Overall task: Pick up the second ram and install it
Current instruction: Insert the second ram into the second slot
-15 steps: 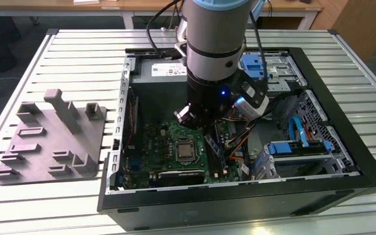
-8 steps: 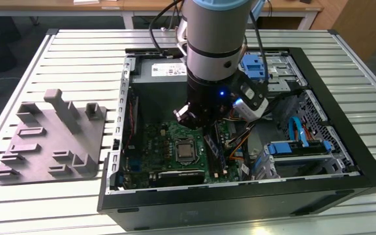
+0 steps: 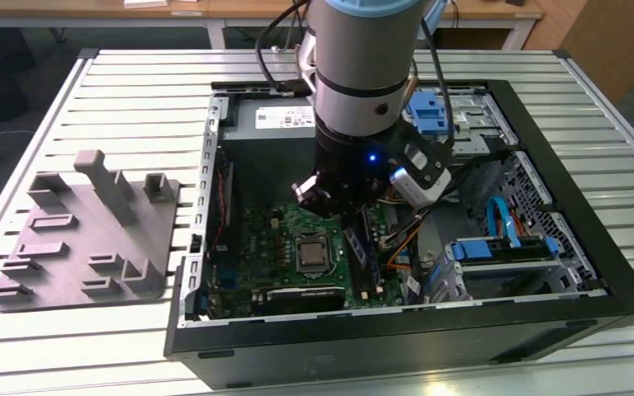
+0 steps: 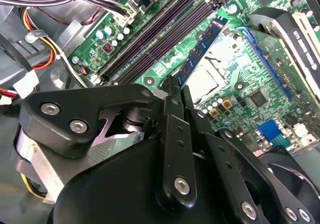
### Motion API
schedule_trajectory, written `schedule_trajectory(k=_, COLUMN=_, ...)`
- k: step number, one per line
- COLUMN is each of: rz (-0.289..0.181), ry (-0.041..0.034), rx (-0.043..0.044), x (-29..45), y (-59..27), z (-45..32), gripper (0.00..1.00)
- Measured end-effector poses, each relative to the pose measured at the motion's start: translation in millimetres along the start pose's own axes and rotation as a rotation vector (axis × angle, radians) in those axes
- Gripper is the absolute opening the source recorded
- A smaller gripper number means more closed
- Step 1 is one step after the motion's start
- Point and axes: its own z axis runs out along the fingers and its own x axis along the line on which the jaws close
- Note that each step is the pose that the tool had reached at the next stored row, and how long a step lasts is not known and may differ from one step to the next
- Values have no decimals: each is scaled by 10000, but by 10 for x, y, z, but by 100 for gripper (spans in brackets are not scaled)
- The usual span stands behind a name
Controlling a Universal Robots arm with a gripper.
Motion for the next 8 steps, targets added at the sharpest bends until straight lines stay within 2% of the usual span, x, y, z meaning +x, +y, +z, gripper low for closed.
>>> schedule_trajectory(k=8, rz=499, ry=13, rx=24, x=-1, y=-1, z=1, gripper=14)
